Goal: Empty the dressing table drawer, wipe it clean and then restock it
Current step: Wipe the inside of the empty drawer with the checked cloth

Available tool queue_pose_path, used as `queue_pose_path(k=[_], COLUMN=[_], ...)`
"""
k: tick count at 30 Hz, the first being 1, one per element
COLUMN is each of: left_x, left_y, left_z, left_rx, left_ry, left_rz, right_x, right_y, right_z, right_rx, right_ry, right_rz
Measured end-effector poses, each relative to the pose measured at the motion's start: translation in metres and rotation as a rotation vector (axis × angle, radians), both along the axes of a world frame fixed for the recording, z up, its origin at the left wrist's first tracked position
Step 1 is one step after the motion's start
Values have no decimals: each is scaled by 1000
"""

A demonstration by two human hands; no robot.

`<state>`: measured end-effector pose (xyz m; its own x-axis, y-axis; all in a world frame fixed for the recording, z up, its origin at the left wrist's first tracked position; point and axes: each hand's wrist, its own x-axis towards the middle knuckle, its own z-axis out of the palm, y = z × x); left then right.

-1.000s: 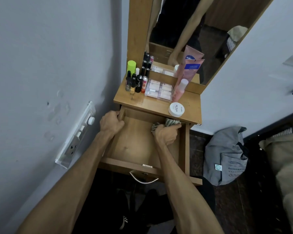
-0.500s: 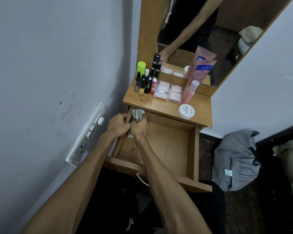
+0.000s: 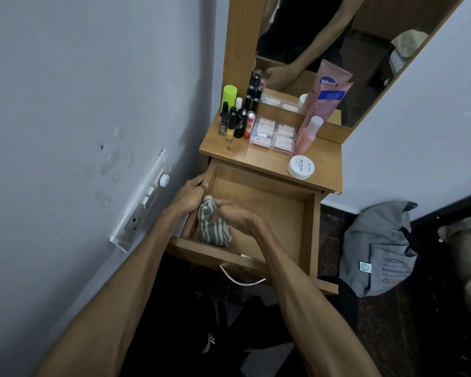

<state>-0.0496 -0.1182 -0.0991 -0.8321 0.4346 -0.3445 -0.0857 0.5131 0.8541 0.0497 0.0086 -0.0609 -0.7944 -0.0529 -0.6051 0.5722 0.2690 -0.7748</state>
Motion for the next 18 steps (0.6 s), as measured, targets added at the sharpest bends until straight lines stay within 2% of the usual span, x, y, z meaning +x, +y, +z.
queue_pose_path(k=[3, 8, 10, 11, 13, 15, 18], left_x=[2, 16, 20, 22, 30, 39, 50], left_y=[-2, -3, -2, 0, 7, 17, 26], left_z=[0, 2, 5, 8, 13, 18, 15], left_rx=[7, 16, -51, -111, -205, -221, -265], left_ry=[-9, 13, 107, 197, 369, 427, 465], left_rz=[-14, 17, 33, 59, 128, 140, 90], right_x=[11, 14, 16, 18, 25, 27, 30], right_y=[-10, -17, -6, 1, 18, 39, 72], right_z=[1, 14, 21, 24, 29, 31, 30], right_rx=[90, 203, 266, 354, 693, 1029, 1312], right_ry=[-23, -4, 38, 96, 269, 465, 669], right_rz=[213, 332, 328, 312, 272, 253, 383])
